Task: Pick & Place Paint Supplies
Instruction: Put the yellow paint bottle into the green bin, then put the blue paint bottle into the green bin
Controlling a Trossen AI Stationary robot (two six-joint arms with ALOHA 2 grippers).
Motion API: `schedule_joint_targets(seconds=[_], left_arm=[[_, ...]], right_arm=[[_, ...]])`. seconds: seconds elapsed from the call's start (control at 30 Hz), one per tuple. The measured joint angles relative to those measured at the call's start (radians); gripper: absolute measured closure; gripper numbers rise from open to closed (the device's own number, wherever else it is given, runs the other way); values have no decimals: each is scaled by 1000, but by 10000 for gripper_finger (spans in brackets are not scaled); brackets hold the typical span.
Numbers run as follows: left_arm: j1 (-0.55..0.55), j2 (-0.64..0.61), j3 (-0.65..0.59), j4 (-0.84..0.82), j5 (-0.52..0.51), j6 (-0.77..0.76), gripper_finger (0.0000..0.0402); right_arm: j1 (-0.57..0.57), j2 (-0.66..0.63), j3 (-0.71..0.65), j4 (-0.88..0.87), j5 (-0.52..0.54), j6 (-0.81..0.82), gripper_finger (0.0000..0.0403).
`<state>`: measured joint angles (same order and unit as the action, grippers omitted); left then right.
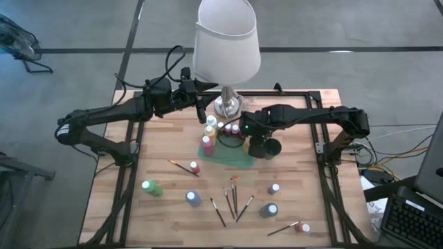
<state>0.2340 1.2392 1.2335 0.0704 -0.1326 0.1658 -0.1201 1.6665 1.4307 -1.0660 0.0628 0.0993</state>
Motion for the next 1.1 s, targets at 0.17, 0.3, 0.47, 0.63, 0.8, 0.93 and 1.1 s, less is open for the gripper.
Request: schedule_joint_targets(seconds=[0.17,0.3,0.47,0.63,0.8,0.93,1.1], left_arm=[[0,0,0,0,0,-1,250],[0,0,0,-2,0,-1,250],[0,0,0,-3,0,-1,250],[0,0,0,-4,0,-2,250],[0,0,0,-4,0,-1,250],[0,0,0,-6,0,-2,250],[0,-6,0,-6,0,-12,250]], right_arm=[[-23,1,0,1,-4,-5,291],[-35,1,0,2,-12,-7,287],[-36,2,1,2,-4,-5,220],[-36,1,31,-31,-5,10,171],[-35,-46,85,-95,-11,61,150],[-20,-104,110,-111,-12,114,153],[24,-197,131,-104,1,183,176]])
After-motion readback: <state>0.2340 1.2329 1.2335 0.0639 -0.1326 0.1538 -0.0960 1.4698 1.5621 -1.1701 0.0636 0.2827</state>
